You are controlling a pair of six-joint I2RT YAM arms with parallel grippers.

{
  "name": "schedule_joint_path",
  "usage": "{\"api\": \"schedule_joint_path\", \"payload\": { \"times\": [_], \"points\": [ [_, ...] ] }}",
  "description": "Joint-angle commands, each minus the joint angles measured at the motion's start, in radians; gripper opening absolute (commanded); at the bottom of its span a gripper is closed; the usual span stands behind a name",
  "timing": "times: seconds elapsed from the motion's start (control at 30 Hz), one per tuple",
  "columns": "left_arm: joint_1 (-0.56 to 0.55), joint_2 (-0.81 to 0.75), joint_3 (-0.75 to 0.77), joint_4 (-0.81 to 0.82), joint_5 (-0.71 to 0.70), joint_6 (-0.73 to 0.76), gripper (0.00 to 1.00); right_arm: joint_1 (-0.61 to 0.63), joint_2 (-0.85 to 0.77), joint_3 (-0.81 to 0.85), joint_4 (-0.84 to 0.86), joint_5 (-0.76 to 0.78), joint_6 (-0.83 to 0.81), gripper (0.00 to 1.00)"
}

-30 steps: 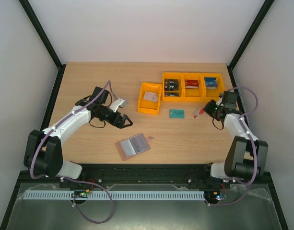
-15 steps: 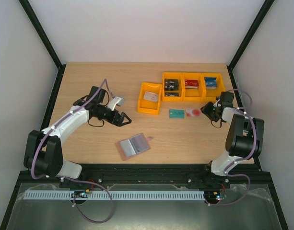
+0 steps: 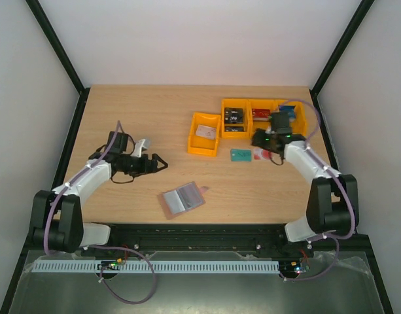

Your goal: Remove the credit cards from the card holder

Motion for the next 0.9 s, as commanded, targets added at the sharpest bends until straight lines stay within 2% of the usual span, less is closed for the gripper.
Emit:
{"api": "schedule_joint_path", "payload": {
  "times": [0.0,0.17,0.27,0.33,0.47,0.63,0.87],
  "points": [
    [0.067,-0.023,-0.045,0.035,-0.06,-0.251,0.95,0.27,-0.101,-0.011,-0.107,-0.025,0.042,0.65],
    [0.083,-0.052,-0.065,-0.069,-0.05,-0.337,0.95,0.614,-0.135,-0.057,-0.079,-0.033,0.227,0.64],
    [0.061,-0.141,-0.122,-0.104,-0.092,-0.357,0.94,0.812,-0.081,-0.021,-0.106,0.021,0.243,0.66],
    [0.061,-0.204,-0.204,-0.087,-0.121,-0.393,0.9,0.897,-0.035,-0.01,-0.108,0.028,0.243,0.69],
    [0.06,-0.255,-0.316,-0.024,-0.125,-0.459,0.87,0.954,0.06,-0.01,-0.105,0.033,0.272,0.69],
    [-0.004,-0.217,-0.34,0.024,-0.104,-0.475,0.85,0.958,0.111,-0.032,-0.11,0.071,0.289,0.68],
    [-0.052,-0.156,-0.42,0.116,-0.065,-0.526,0.85,0.958,0.172,-0.159,0.089,0.0,0.389,0.57]
  ]
}}
